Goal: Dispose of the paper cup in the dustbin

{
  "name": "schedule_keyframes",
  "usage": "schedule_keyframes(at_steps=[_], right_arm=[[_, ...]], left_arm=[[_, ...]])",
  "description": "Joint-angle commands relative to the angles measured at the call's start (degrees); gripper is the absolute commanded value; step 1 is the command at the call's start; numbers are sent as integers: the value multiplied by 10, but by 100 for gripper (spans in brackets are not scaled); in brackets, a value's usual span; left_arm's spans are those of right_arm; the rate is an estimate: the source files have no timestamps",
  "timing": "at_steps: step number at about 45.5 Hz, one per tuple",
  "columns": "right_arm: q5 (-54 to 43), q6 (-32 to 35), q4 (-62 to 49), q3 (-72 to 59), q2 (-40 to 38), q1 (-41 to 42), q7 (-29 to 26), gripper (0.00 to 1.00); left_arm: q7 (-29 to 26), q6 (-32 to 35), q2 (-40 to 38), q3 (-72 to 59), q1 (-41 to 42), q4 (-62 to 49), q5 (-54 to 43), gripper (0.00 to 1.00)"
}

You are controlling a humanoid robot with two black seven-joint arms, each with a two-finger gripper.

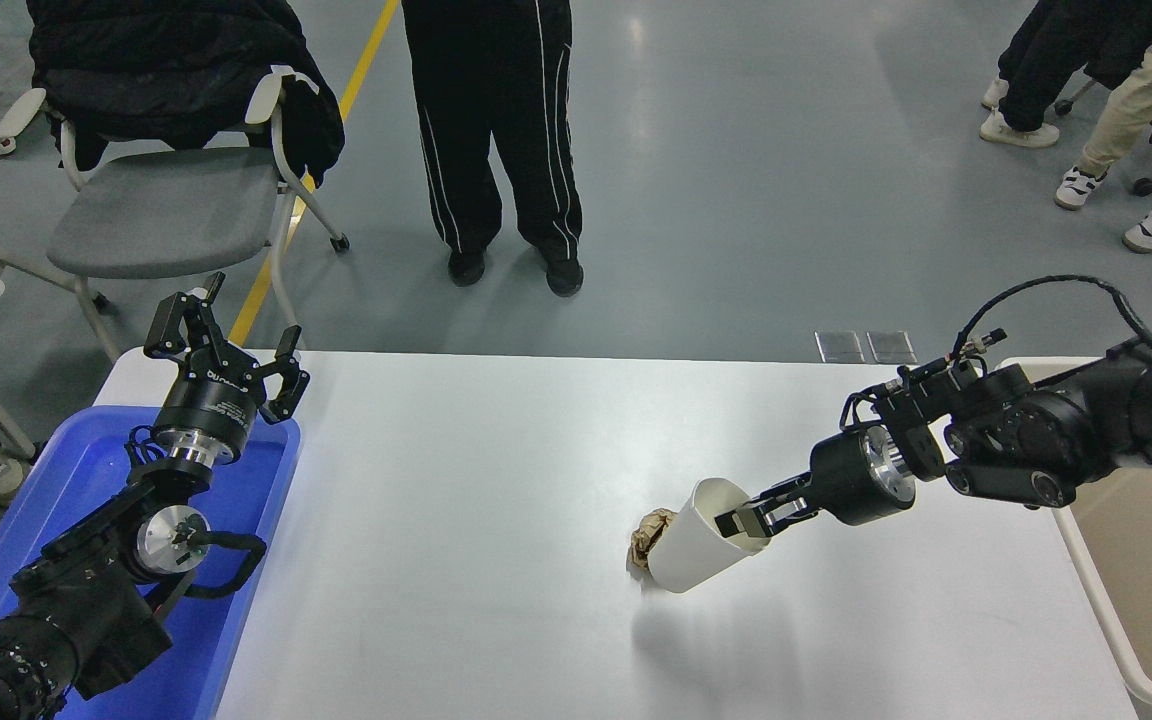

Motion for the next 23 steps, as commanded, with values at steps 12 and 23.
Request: schedule_keyframes(at_steps=[12, 23], right_arm=[[111, 38, 3, 181, -78, -13, 3, 0], [185, 32, -19, 213, -85, -29, 3, 0]], left_arm=[[0, 0, 0, 0, 0, 0, 0, 100], [0, 0, 0, 0, 0, 0, 0, 100]])
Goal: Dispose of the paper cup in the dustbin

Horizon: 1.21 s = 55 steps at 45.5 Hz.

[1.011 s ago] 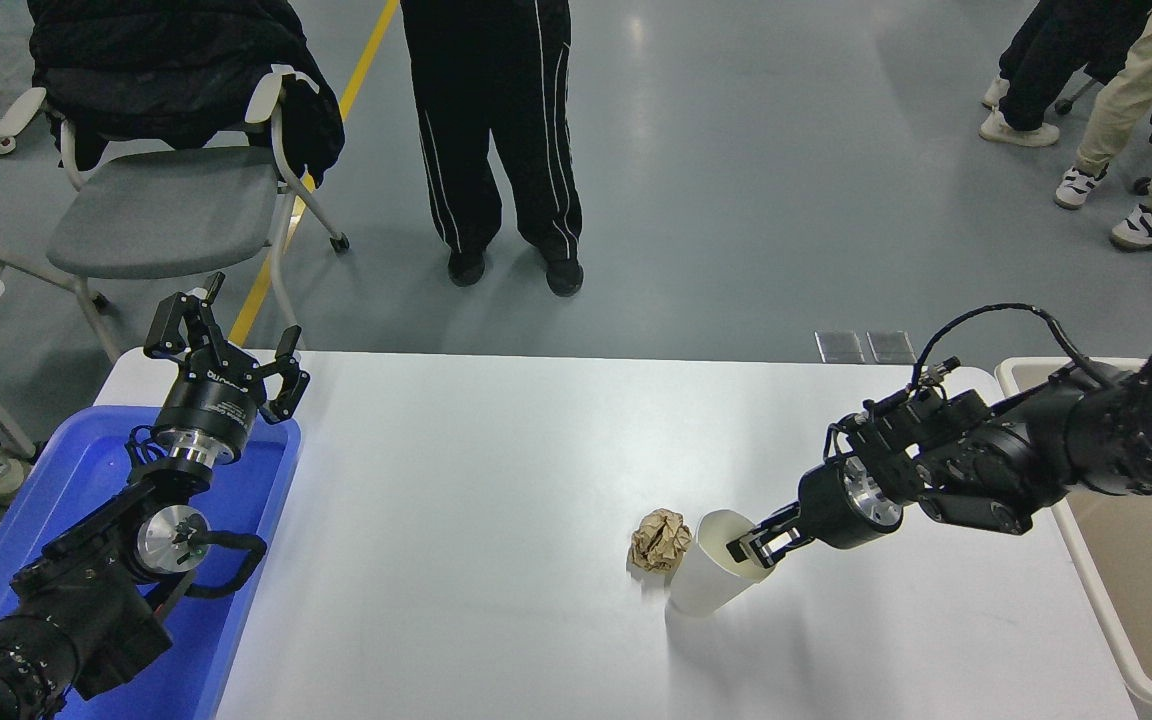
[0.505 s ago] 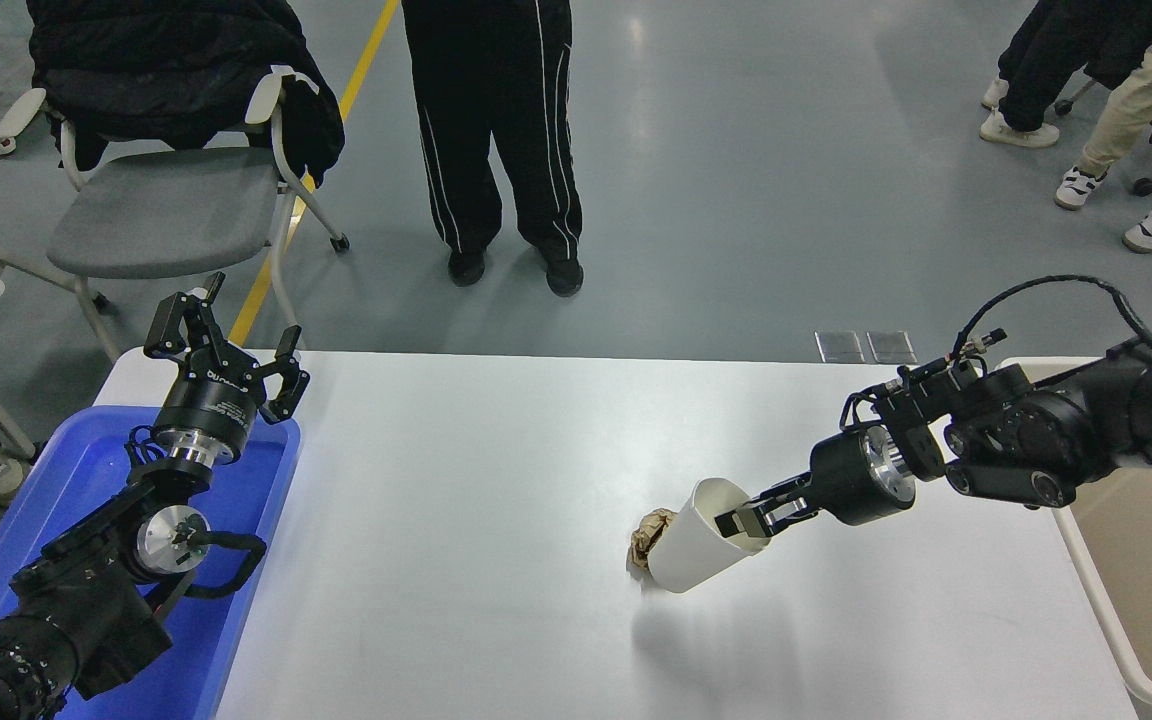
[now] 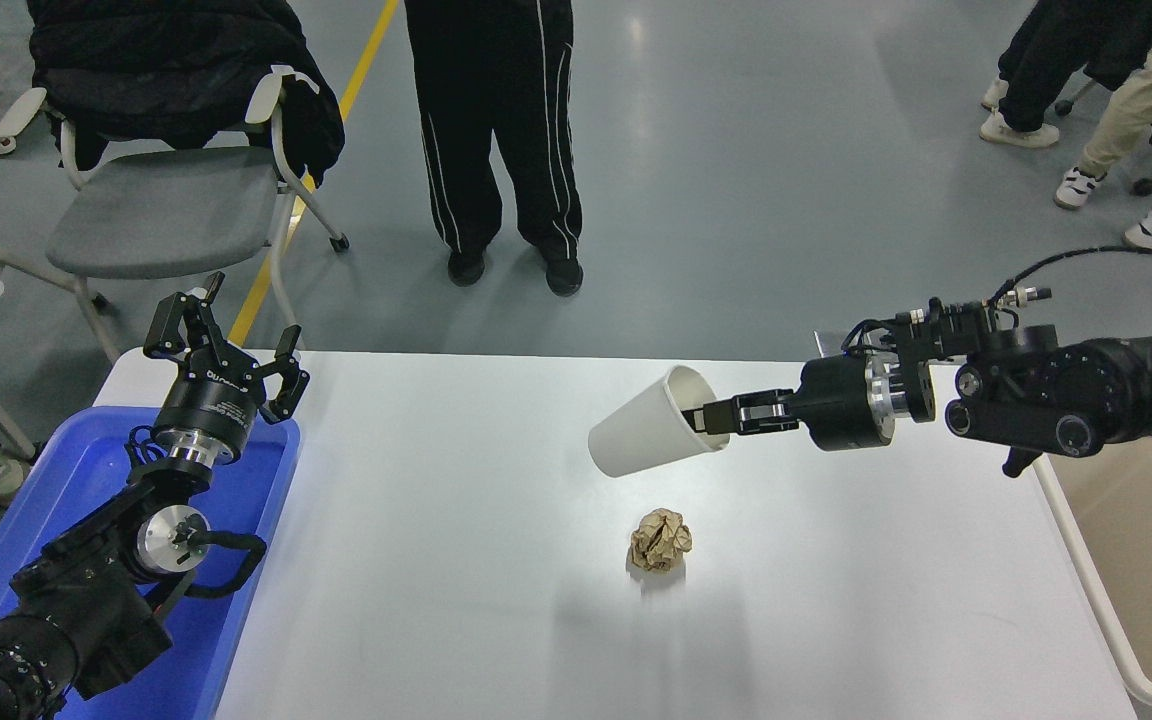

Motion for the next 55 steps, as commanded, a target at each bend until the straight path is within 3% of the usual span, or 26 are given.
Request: schedule_keyframes(at_steps=[1, 10, 21, 36, 55], right_arm=[[79, 1, -22, 50, -14, -22, 0, 0], [174, -3, -114, 53, -8, -70, 0, 0], [272, -1, -324, 53, 28, -159, -3, 0], [376, -2, -471, 73, 33, -225, -123, 0], [378, -18, -562, 164, 24, -265, -295, 0]], left_arm=[[0, 0, 0, 0, 0, 0, 0, 100], [0, 0, 0, 0, 0, 0, 0, 100], [0, 0, 0, 0, 0, 0, 0, 100], [0, 0, 0, 0, 0, 0, 0, 100], [0, 0, 0, 0, 0, 0, 0, 100]])
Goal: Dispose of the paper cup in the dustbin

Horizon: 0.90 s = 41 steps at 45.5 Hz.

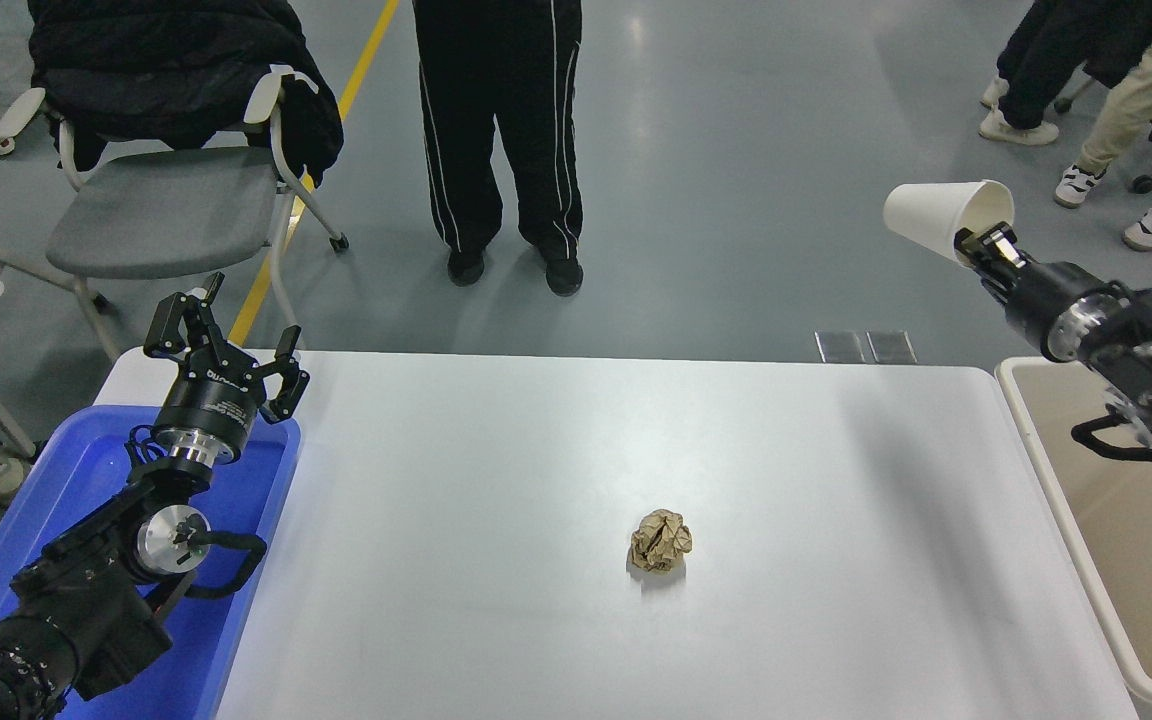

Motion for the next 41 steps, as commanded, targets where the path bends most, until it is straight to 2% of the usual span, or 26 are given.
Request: schedule_keyframes(at_steps=[1, 9, 20, 41], right_arm=[[11, -19, -60, 40, -5, -29, -102, 0], [11, -61, -62, 101, -39, -54, -197, 0], [11, -105, -73, 132, -56, -85, -255, 0], [11, -144, -77, 144, -35, -162, -263, 0]], left_arm=[[0, 0, 0, 0, 0, 0, 0, 100], [0, 0, 0, 0, 0, 0, 0, 100], [0, 0, 0, 0, 0, 0, 0, 100], [0, 0, 0, 0, 0, 0, 0, 100]])
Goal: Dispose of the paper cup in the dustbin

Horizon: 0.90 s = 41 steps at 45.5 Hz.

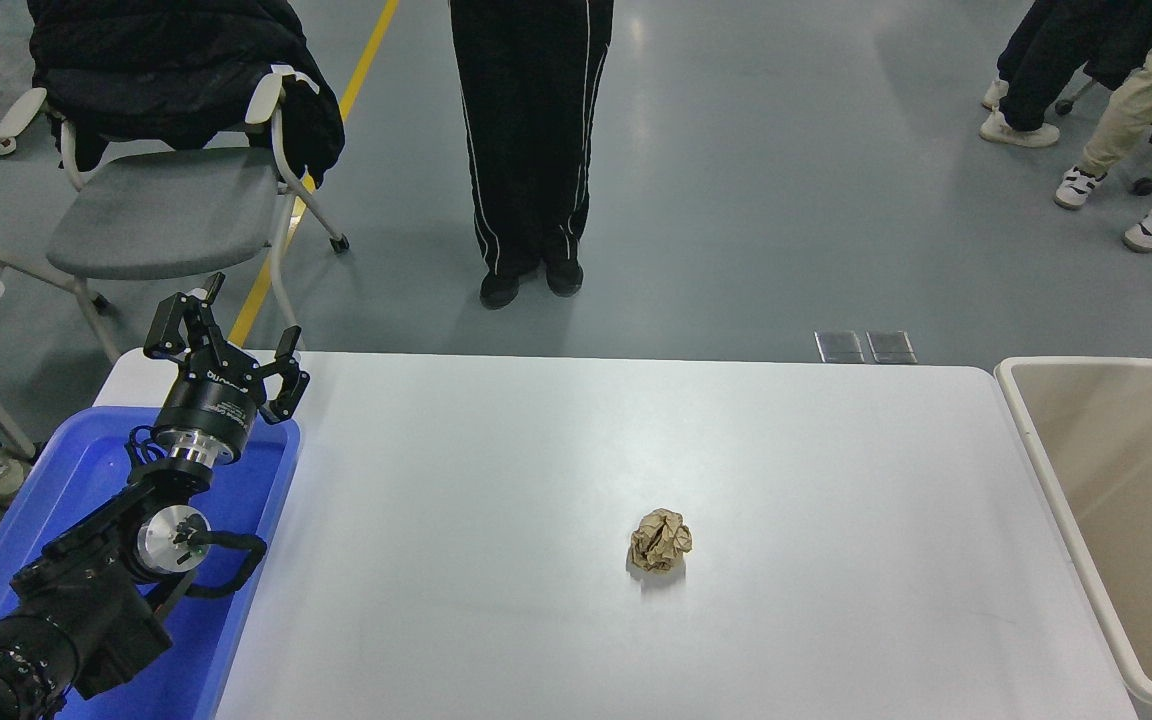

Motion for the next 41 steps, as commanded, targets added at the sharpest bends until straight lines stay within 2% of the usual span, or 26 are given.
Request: schedule_keyframes(at_steps=[1, 17, 35, 36, 37, 38, 41], right_arm=[[0, -21, -2, 14, 14, -37, -9, 0], [-12, -19, 3, 16, 48, -72, -9, 0], [-11, -18, 3, 7, 72, -71, -9, 0], [-11, -17, 3, 6, 72, -71, -8, 3], [-11, -17, 4, 6, 72, -71, -7, 18], [-11, -18, 4, 7, 72, -69, -6, 36], [-10, -20, 3, 14, 72, -66, -5, 97]], left_arm=[[0, 0, 0, 0, 0, 0, 0, 100], [0, 0, 0, 0, 0, 0, 0, 100], [0, 0, 0, 0, 0, 0, 0, 100], [0, 0, 0, 0, 0, 0, 0, 100], [0, 0, 0, 0, 0, 0, 0, 100], [0, 0, 0, 0, 0, 0, 0, 100], [0, 0, 0, 0, 0, 0, 0, 100]])
